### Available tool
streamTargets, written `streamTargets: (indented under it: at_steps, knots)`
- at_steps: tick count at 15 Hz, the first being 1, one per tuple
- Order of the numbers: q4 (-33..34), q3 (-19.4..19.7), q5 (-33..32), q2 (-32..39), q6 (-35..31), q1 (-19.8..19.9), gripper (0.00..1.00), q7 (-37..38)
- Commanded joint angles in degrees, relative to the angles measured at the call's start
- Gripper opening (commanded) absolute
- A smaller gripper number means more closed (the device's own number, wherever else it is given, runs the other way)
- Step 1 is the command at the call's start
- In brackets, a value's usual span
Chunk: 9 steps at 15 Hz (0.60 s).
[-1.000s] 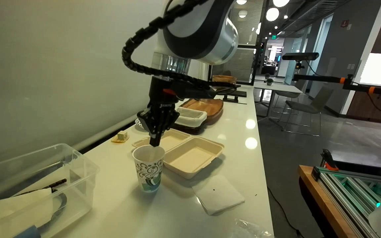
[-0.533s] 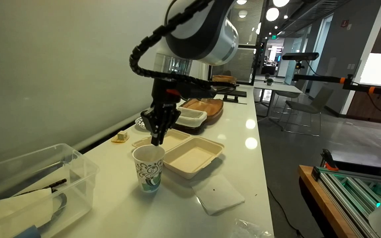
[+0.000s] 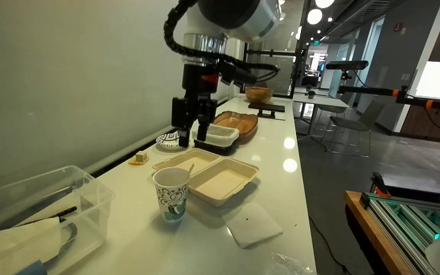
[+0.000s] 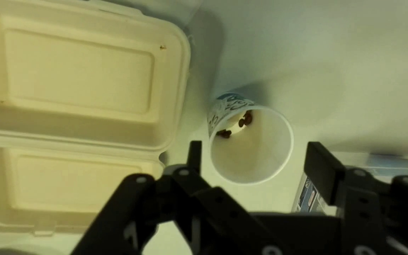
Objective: Hold the spoon, currently in the cup, and move it around
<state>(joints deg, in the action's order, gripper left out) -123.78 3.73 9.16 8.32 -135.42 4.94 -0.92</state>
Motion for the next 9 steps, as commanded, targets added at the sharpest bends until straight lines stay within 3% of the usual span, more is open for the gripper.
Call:
streamTargets:
  at_steps: [1,4,5,9]
  knots:
    - [2.12,1.18,-7.12,-4.9,4.25,-0.06,1.0,0.43]
    - [4.17,1.1,-6.54,-7.1,3.03,0.16,1.0,-3.25]
    - [5.4,1.04,-3.68,-7.35,4.67,0.26,1.0,-4.73]
    - [4.87,1.16,-5.53,-6.87,2.79,0.07,1.0,-2.57]
